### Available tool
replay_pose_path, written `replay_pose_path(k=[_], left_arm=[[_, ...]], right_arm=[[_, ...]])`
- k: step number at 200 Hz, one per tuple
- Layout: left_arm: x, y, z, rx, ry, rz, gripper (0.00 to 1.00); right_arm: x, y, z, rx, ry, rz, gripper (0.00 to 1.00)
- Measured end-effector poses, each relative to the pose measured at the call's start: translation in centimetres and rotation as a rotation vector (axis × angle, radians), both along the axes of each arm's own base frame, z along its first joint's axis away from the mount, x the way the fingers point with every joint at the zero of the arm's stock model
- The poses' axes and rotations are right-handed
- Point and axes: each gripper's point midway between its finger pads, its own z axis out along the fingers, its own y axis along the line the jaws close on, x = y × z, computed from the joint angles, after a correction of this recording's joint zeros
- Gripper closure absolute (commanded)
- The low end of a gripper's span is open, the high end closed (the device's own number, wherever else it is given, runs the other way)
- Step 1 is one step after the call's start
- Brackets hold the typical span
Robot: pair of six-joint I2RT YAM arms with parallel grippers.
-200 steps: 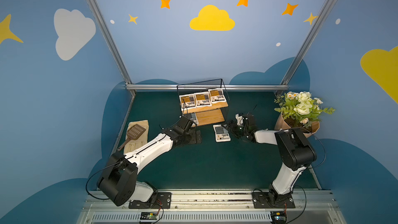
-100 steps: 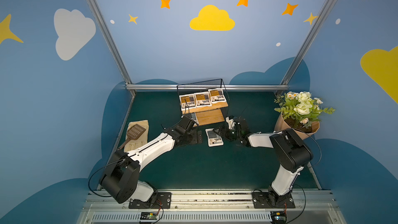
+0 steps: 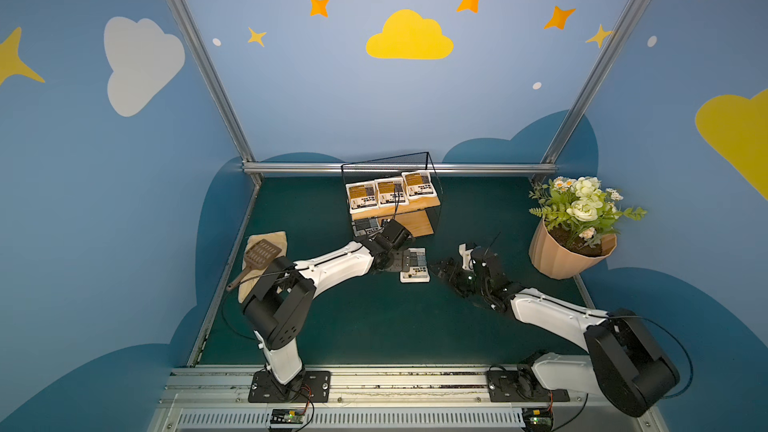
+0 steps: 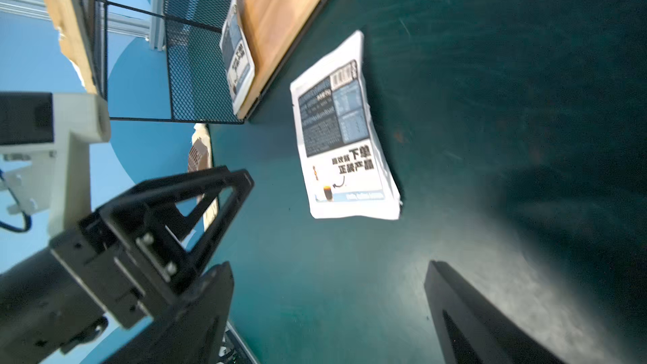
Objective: Place the bagged coffee beans on the shelf by color
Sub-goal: Pick up the bagged coffee beans at the center of the board.
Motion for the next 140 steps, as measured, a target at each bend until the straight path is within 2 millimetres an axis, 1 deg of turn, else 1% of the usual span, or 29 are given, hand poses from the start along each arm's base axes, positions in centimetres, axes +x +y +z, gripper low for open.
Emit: replay_pose_path(k=[34, 57, 98, 140], left_arm=[[1.1, 0.3, -1.1, 0.072, -0.005, 0.022, 0.00], [1.6, 0.5, -1.7, 0.108, -0.006, 0.032, 0.00], [2.2, 0.5, -2.9, 0.150, -0.007, 0.041, 0.00], [2.5, 0.5, -4.4, 0.183, 0.008, 0.038, 0.00]], right_arm=[[-2.5, -0.3, -2.4, 0.006, 0.110, -0.078, 0.09], [-3.5, 0.1, -3.0, 0.017, 0.147, -0.116, 0.09], [-3.6, 1.2, -3.2, 0.057, 0.165, -0.181, 0.09], [-2.7, 2.4, -3.1, 0.112, 0.151, -0.236, 0.10]])
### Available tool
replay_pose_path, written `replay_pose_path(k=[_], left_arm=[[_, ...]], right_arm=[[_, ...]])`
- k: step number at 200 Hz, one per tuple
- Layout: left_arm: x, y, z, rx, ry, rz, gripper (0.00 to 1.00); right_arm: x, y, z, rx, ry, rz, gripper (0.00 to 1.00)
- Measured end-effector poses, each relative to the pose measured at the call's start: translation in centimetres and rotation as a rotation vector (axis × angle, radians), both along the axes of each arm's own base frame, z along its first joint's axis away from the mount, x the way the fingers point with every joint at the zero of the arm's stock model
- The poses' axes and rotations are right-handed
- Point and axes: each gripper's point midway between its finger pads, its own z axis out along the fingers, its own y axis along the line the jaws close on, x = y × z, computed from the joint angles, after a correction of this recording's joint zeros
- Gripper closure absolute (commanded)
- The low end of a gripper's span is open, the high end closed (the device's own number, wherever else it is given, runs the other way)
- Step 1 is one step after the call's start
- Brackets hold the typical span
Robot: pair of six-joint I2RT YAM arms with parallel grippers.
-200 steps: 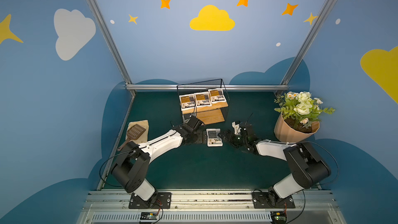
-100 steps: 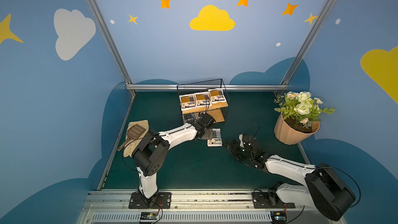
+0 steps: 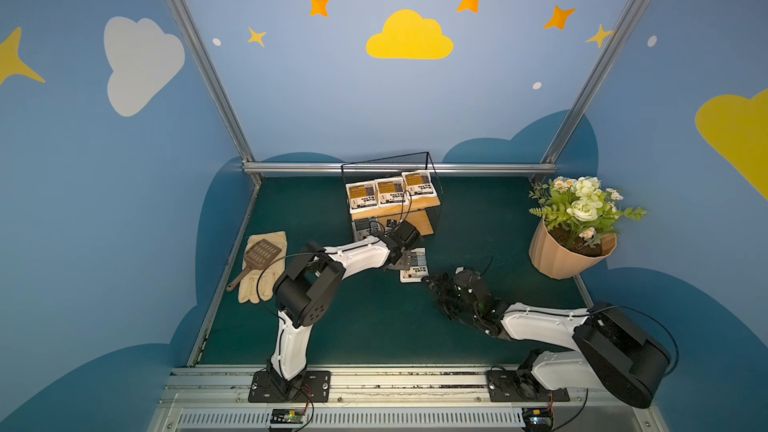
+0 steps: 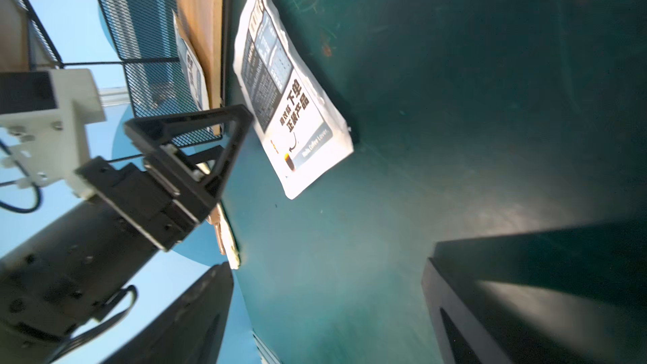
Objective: Place the bagged coffee beans on the shelf by color
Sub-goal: Pick up the bagged coffee beans at the center of the board.
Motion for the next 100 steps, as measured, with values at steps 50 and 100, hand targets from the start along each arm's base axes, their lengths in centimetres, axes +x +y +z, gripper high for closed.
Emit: replay_pose_path(k=[50, 100], left_arm=[[0.0, 0.0, -0.8, 0.007, 0.006, 0.001, 0.00], [-0.1, 0.0, -0.8, 0.001, -0.004, 0.002, 0.00]], right_arm=[[2.0, 1.4, -0.1, 0.089, -0.025, -0.089, 0.12], [4.2, 2.7, -0.4, 0.170, -0.059, -0.159, 0.17]])
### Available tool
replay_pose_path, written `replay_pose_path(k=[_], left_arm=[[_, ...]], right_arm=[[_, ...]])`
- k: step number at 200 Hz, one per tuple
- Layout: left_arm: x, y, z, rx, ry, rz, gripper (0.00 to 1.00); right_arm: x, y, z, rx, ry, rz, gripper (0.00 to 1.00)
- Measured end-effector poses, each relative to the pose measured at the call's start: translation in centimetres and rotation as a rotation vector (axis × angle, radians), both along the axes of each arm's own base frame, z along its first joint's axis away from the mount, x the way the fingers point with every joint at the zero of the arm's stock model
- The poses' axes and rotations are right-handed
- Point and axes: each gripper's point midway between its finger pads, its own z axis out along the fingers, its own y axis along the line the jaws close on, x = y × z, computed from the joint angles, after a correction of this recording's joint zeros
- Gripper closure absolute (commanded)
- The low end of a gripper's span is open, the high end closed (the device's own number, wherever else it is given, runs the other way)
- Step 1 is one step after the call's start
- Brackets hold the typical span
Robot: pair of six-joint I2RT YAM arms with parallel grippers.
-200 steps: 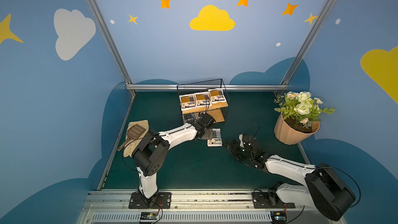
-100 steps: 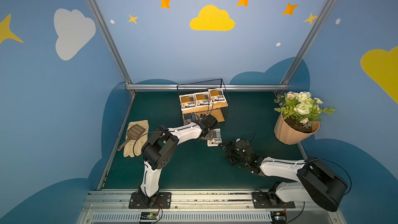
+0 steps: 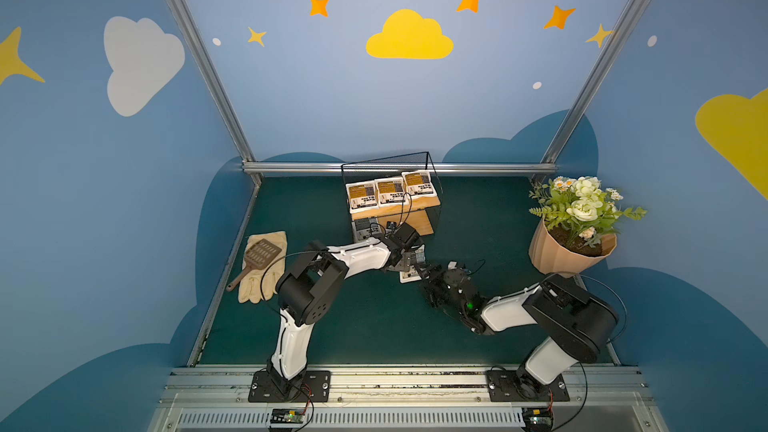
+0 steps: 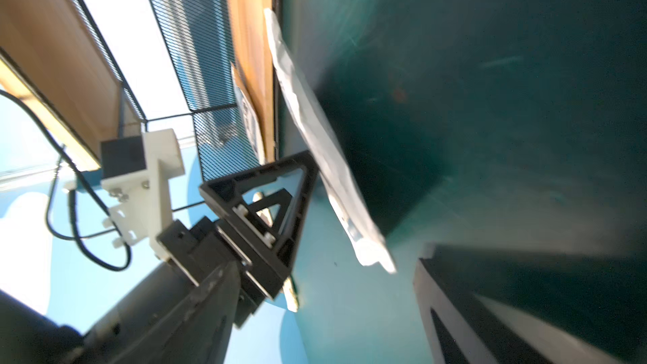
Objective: Place the bagged coffee beans on the shelf by color
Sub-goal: Pick up the bagged coffee beans at the center of the board.
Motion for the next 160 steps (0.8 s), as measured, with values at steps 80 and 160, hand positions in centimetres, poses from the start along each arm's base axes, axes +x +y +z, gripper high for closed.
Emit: replay_pose_path(k=[80, 160], left_arm=[[-0.1, 0.0, -0.1, -0.012, -0.012, 0.003, 0.00], [-0.5, 0.2, 0.1, -0.030, -0.011, 0.006, 0.00]], right_arm=[[1.8, 1.3, -1.0, 0.121, -0.094, -0.037, 0.45], [1.9, 1.5, -1.2, 0.177, -0.134, -0.040, 0.89]])
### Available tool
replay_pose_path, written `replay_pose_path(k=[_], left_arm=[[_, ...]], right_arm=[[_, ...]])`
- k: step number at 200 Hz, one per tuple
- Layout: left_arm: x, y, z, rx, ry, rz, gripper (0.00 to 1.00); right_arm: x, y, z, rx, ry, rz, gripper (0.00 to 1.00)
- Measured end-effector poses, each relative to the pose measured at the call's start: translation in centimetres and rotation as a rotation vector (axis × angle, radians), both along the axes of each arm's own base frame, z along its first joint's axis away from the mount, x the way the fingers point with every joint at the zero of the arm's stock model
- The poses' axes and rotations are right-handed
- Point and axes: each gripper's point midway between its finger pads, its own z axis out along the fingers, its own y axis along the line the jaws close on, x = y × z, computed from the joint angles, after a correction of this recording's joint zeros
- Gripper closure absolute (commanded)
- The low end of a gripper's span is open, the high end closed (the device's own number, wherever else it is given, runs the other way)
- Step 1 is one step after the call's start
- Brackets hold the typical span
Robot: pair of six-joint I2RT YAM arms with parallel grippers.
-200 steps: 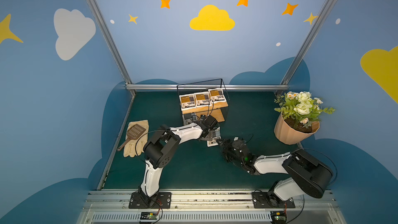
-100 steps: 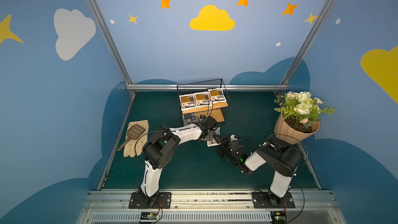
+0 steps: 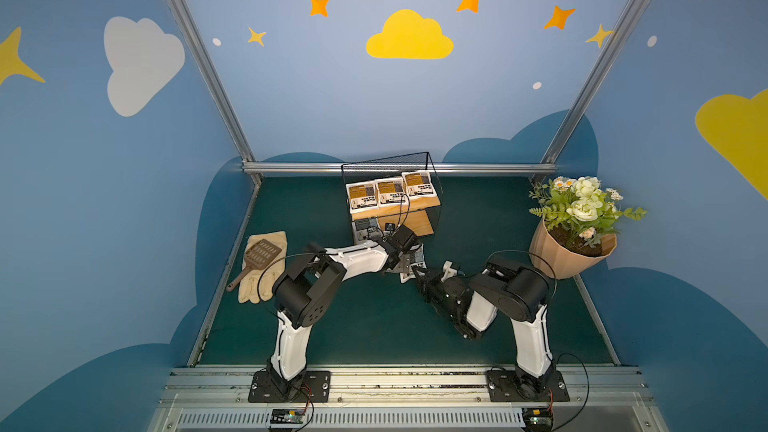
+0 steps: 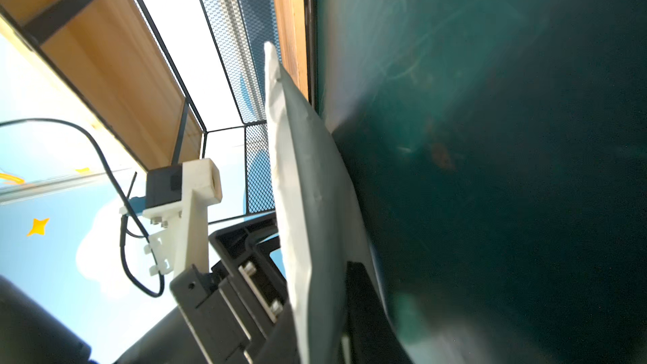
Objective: Place the bagged coffee beans on the shelf by color
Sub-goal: Pick up the bagged coffee beans at the center of the board.
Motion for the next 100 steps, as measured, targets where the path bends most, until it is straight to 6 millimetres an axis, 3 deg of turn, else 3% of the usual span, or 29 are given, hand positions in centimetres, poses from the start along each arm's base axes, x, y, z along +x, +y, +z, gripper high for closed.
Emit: replay_pose_path(k=[40, 100], left_arm=[[-1.0, 0.3, 1.8, -0.024, 0.010, -0.005, 0.00], [-3.2, 2.1, 8.9, -0.134, -0.083, 0.007, 0.00]], right_arm=[[-0.1, 0.1, 0.0, 0.001, 0.002, 0.007, 0.98], [-1.1, -0.2, 0.0, -0.020, 0.016, 0.043, 1.00]])
